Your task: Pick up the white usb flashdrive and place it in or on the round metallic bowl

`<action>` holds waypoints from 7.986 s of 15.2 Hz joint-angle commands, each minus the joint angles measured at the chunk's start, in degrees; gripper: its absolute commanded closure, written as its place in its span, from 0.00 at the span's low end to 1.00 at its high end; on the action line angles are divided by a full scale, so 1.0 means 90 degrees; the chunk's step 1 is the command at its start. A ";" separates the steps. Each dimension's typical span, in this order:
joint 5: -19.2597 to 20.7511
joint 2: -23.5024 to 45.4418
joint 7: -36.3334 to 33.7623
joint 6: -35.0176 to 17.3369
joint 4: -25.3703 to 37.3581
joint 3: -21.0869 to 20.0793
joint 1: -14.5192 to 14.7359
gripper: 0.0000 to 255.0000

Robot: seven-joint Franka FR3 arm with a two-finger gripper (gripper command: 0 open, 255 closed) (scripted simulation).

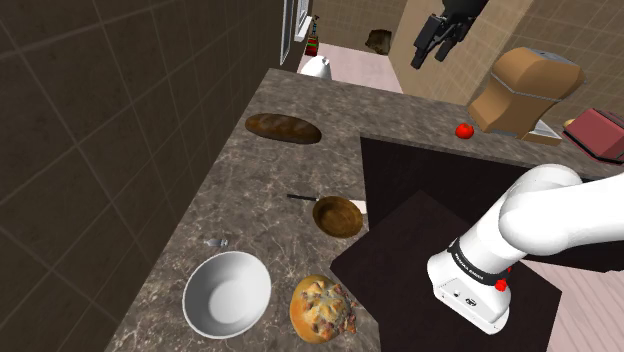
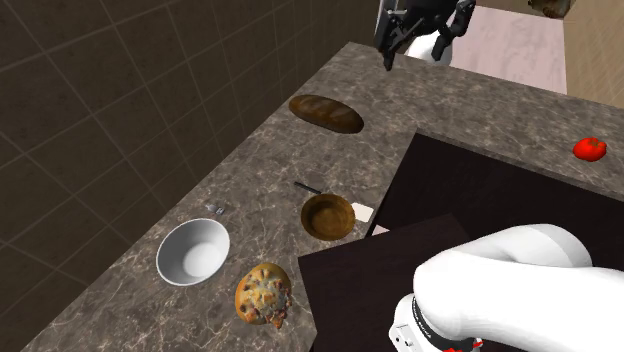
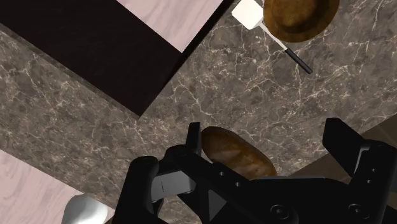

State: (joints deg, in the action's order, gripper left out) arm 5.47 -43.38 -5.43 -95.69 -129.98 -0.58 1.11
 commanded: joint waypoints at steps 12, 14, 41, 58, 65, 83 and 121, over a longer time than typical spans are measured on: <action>-0.0539 0.0966 -0.1285 -0.1533 -0.0851 -0.0999 0.0323 0.00; -0.0608 0.1244 -0.1520 -0.1825 -0.0908 -0.1187 0.0374 0.00; 0.1195 0.7156 -0.5459 -0.4453 0.1455 -0.2652 0.1326 0.00; 0.1826 1.0648 -0.6292 -0.4224 0.4955 -0.2113 0.2799 0.00; 0.1893 1.0953 -0.6319 -0.4405 0.5085 -0.2030 0.2861 0.00; 0.2035 1.0422 -0.5559 -0.4563 0.4379 -0.2334 0.2587 0.00; 0.2122 0.9672 -0.4506 -0.4618 0.3483 -0.2829 0.2113 1.00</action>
State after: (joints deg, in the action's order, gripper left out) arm 24.85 44.26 -46.18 -137.81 -98.58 -25.77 20.34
